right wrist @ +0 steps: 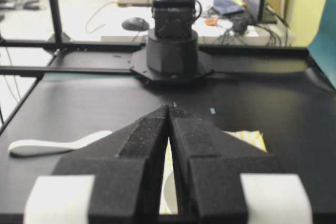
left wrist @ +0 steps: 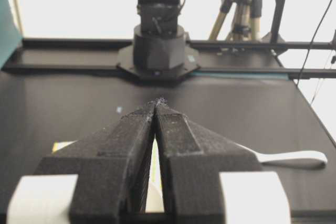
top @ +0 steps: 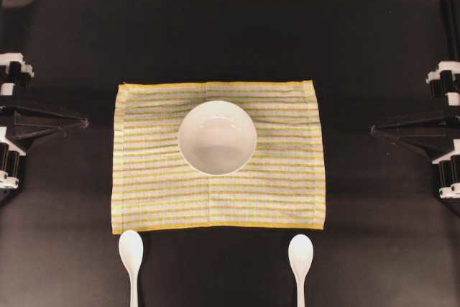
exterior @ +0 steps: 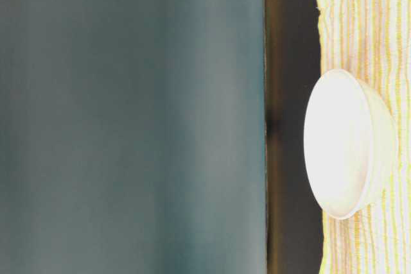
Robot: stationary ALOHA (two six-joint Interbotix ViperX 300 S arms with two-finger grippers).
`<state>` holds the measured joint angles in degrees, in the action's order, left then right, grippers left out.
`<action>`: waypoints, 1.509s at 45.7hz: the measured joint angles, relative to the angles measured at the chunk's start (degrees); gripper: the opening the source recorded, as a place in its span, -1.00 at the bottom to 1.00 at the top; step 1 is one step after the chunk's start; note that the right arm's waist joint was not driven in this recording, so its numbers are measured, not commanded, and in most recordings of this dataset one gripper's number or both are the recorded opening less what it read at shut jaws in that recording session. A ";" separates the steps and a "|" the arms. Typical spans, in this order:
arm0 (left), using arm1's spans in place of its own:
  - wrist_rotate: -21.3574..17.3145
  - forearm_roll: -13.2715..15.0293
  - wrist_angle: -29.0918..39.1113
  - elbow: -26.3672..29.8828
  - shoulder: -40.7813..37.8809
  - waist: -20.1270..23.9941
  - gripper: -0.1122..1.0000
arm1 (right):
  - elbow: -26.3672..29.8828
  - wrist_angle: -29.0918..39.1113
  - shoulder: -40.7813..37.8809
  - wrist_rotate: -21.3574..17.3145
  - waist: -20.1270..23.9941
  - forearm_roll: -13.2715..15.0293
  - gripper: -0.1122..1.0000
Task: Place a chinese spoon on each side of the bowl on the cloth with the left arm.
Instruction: 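Move the left gripper from rest toward the right-hand white spoon, then lower the left gripper and grasp the right white spoon's bowl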
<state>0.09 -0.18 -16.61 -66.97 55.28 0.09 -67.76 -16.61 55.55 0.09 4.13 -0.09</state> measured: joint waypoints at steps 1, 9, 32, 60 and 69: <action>0.00 0.00 0.00 0.00 -0.09 0.00 -0.70 | 0.00 0.00 0.00 0.00 0.00 0.00 -0.74; 14.24 -1.93 1.67 0.26 -5.80 -3.69 -0.80 | -0.53 2.90 0.00 -0.09 0.00 0.00 -0.81; 36.47 -2.11 1.23 7.29 -22.50 -5.80 -0.80 | -1.05 6.50 0.26 -0.09 0.00 -0.09 -0.81; 41.48 -2.11 2.46 30.15 -54.49 -8.53 -0.55 | -1.85 6.59 0.79 -0.09 0.00 -0.26 -0.81; 41.48 -2.11 2.55 34.80 -60.38 -8.88 -0.18 | -2.02 6.59 0.79 -0.09 0.00 -0.35 -0.81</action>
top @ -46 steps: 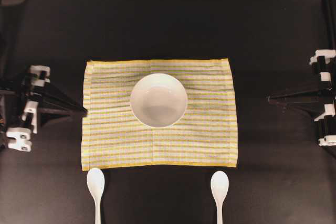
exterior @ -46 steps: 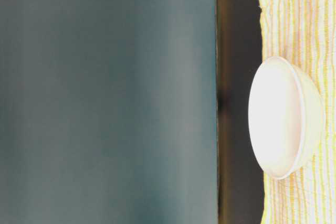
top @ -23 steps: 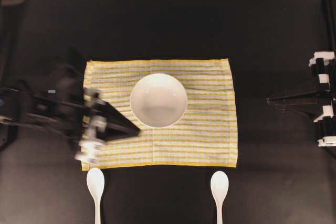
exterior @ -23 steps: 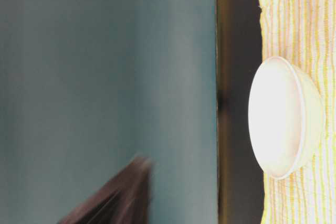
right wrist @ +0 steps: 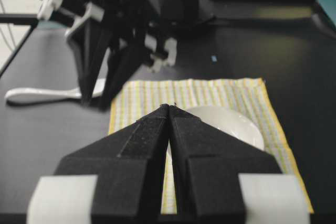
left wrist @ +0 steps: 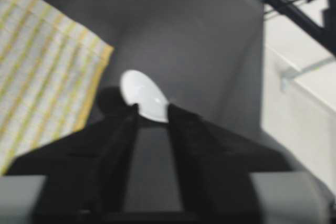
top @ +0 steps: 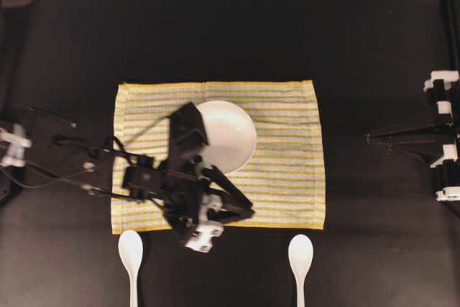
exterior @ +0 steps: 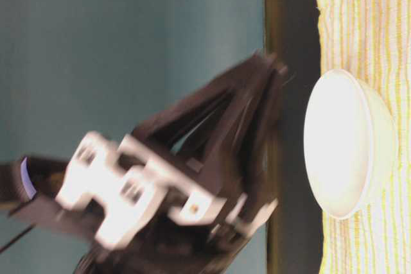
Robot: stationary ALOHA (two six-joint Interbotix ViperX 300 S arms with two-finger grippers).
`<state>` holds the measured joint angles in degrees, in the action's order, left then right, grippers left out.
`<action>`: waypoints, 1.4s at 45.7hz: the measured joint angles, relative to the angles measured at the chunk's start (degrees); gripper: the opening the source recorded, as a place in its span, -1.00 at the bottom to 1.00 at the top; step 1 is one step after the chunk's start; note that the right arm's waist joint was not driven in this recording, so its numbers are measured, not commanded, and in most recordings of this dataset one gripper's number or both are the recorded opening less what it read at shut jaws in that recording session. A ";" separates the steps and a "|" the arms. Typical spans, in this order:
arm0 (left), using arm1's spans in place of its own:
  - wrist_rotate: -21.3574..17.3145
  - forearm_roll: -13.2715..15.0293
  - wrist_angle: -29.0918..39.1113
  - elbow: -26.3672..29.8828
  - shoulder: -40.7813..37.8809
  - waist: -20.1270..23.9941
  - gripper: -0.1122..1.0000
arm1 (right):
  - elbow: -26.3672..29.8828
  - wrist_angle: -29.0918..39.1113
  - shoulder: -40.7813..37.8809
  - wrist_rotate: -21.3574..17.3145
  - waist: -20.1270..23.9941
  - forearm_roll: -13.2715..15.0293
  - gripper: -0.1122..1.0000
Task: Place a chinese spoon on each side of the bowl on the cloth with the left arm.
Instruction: 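Lower the left gripper and grasp the right white spoon's bowl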
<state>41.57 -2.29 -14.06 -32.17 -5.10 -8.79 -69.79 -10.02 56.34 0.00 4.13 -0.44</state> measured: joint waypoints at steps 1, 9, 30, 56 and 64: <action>0.00 0.00 0.00 0.44 -0.70 0.00 -0.10 | 0.00 0.09 0.00 0.00 0.00 0.00 -0.81; 0.35 0.00 1.76 5.45 -6.68 0.00 0.67 | -0.35 0.00 0.00 0.00 0.00 0.00 -0.81; 0.44 0.00 2.72 14.85 -19.07 -0.88 0.72 | -0.70 0.09 0.09 0.00 0.00 0.00 -0.81; 0.00 0.00 7.12 21.01 -24.52 -2.99 0.71 | -2.02 0.09 0.09 0.00 0.00 -0.35 -0.81; -1.05 0.00 8.09 21.53 -24.87 -3.08 0.59 | -2.02 0.09 0.44 0.00 0.00 -0.35 -0.81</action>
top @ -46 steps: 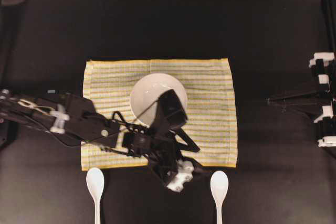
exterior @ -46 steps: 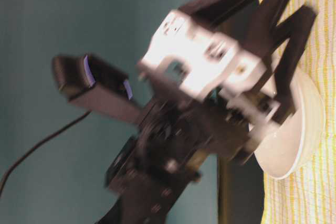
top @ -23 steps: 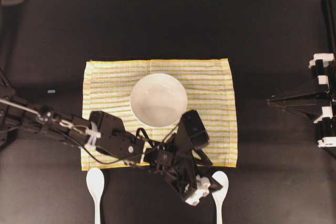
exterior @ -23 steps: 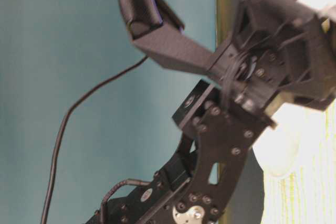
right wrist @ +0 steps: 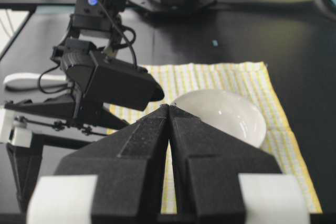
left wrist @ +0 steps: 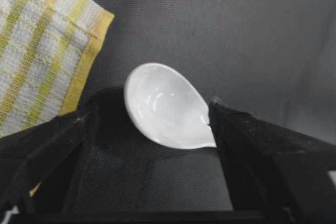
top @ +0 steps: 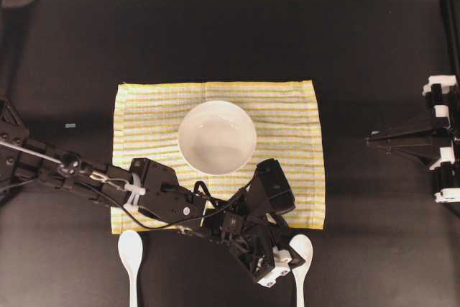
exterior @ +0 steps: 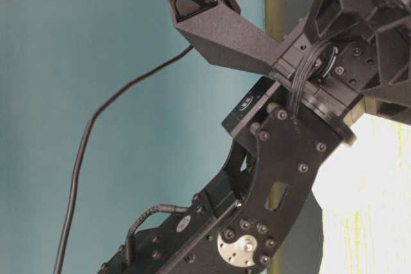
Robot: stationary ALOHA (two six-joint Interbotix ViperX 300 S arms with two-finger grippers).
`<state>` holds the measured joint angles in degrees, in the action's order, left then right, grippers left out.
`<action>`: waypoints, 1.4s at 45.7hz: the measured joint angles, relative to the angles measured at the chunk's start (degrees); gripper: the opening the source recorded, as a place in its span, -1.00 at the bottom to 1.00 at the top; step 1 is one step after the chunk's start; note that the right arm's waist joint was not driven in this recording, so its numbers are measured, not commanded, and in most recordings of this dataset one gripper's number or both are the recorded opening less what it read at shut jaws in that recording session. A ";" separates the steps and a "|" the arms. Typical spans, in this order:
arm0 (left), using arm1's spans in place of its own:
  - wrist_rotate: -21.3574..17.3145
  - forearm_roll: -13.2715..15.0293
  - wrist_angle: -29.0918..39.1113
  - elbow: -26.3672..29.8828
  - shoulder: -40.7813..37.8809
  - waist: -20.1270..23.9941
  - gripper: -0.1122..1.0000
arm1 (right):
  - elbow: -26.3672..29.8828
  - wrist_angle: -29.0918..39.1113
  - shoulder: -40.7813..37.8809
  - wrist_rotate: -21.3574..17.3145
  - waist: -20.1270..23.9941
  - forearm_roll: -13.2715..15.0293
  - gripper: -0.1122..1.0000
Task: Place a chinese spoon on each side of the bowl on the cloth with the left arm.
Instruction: 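Lower the left gripper and grasp the right white spoon's bowl, then lift the spoon and carry it onto the cloth right of the bowl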
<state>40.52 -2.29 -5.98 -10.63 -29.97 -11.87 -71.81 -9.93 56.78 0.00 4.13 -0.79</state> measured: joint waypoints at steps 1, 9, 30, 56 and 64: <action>-0.09 0.00 0.09 0.09 -0.09 0.09 0.57 | 0.00 0.00 0.00 0.00 0.00 -0.09 -0.81; -1.05 -0.09 0.09 0.97 -0.88 0.00 0.32 | 0.00 0.00 0.26 0.00 0.00 -0.09 -0.81; -3.96 -0.09 2.72 1.41 2.11 1.05 -0.68 | 0.00 1.58 1.23 0.00 0.00 0.00 -0.81; -7.21 -0.09 19.25 2.99 11.95 15.56 -0.69 | -0.09 3.52 3.60 0.00 0.00 -0.09 -0.81; -8.88 -0.09 20.57 3.08 11.95 18.11 -0.69 | -0.09 4.66 4.31 0.00 0.00 -0.09 -0.81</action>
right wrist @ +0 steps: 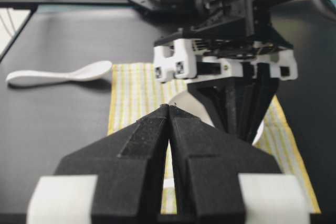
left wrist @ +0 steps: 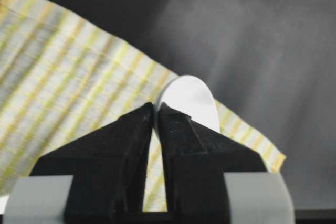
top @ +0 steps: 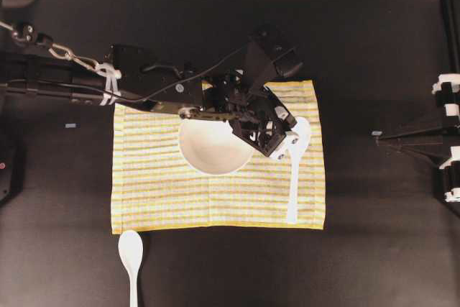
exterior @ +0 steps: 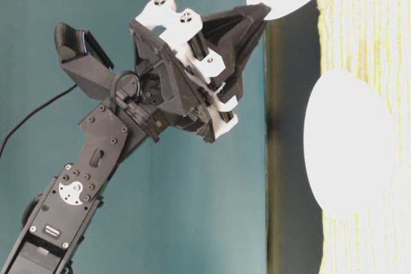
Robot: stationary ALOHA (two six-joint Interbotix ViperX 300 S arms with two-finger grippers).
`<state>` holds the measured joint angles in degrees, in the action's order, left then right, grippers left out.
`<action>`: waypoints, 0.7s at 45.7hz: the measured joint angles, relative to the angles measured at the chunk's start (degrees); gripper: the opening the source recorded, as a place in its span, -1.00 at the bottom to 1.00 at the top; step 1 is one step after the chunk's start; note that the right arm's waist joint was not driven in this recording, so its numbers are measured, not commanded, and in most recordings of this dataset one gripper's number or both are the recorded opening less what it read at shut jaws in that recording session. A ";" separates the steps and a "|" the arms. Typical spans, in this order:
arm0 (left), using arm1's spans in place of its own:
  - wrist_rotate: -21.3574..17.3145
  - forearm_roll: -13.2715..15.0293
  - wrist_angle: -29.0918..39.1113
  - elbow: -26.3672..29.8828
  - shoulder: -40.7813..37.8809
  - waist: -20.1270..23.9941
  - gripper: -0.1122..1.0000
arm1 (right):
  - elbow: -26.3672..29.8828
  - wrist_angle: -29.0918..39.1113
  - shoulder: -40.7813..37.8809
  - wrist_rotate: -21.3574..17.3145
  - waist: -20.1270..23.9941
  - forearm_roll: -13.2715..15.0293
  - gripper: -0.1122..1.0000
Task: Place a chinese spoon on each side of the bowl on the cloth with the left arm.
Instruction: 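Lift the spoon and carry it onto the cloth right of the bowl, then lower the spoon onto the cloth and open the left gripper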
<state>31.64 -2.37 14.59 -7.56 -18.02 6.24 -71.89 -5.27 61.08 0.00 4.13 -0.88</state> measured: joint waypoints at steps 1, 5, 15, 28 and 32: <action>0.00 0.00 0.26 0.00 -0.09 0.09 -0.69 | 0.00 0.00 0.09 0.00 0.00 0.00 -0.81; -0.09 0.00 0.88 -0.09 0.00 0.70 -0.69 | -0.09 0.09 0.18 0.00 0.00 0.09 -0.81; -0.09 0.00 0.79 -0.09 -0.79 2.90 -0.69 | -0.26 0.09 0.18 0.00 0.00 0.00 -0.81; -0.18 0.00 -1.58 -0.09 -3.60 3.96 -0.69 | -0.35 -0.18 0.18 0.00 0.00 0.00 -0.81; -0.97 0.00 -1.67 0.00 -4.75 5.01 -0.69 | -0.26 -0.09 0.18 0.00 0.00 0.00 -0.81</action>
<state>30.67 -2.37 12.92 -7.56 -22.76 11.25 -72.16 -5.36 61.26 0.00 4.13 -0.88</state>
